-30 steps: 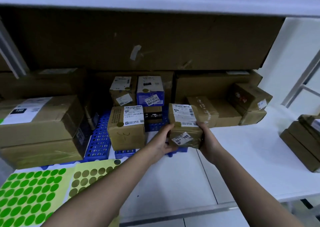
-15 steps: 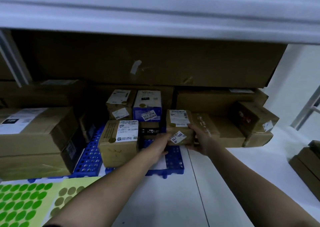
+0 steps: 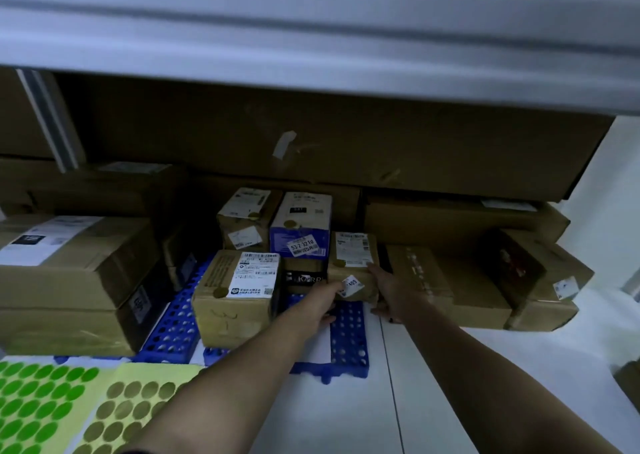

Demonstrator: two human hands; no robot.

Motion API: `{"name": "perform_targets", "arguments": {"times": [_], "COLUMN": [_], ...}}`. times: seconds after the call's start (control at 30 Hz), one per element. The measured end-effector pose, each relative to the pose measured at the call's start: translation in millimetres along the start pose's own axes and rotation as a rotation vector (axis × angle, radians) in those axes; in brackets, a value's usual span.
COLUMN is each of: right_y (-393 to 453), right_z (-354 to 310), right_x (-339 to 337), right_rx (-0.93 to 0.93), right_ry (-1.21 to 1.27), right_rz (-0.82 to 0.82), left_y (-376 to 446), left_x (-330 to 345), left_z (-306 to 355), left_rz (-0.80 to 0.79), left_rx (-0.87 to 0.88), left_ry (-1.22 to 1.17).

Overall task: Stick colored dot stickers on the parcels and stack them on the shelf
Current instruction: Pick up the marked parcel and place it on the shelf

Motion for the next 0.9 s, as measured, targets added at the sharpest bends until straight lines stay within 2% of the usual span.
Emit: {"name": "perform_targets", "arguments": {"times": [0.23, 0.37, 0.57, 0.9], "right_y": [22, 22, 27, 50], "right_z": [-1, 1, 12, 13], "right_x": [7, 10, 6, 9], "right_rx": [-0.026, -0.088, -0.113, -0.149], "right_ry": [-0.092, -0.101, -0.244, -0.113], "right_rz": [0.001, -0.075, -0.105, -0.014], "left_y": [9, 12, 18, 16], "left_x": [1, 2, 1, 2], "left_z": [-3, -7, -7, -2], "left_rz": [0.001, 0.005, 0.015, 0.003], "left_rx": [-0.048, -0.07, -0.082, -0.064], "left_ry": [-0.03, -0.025, 0.002, 0.08]}}
Point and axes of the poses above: each hand's wrist, its own y-axis towards the middle knuckle, its own x-axis out of the palm, z = x × y, the point moved 8 cm from there along y, towards the middle knuckle, and after that the axes turned 11 degrees about -x, right-handed, at the moved point
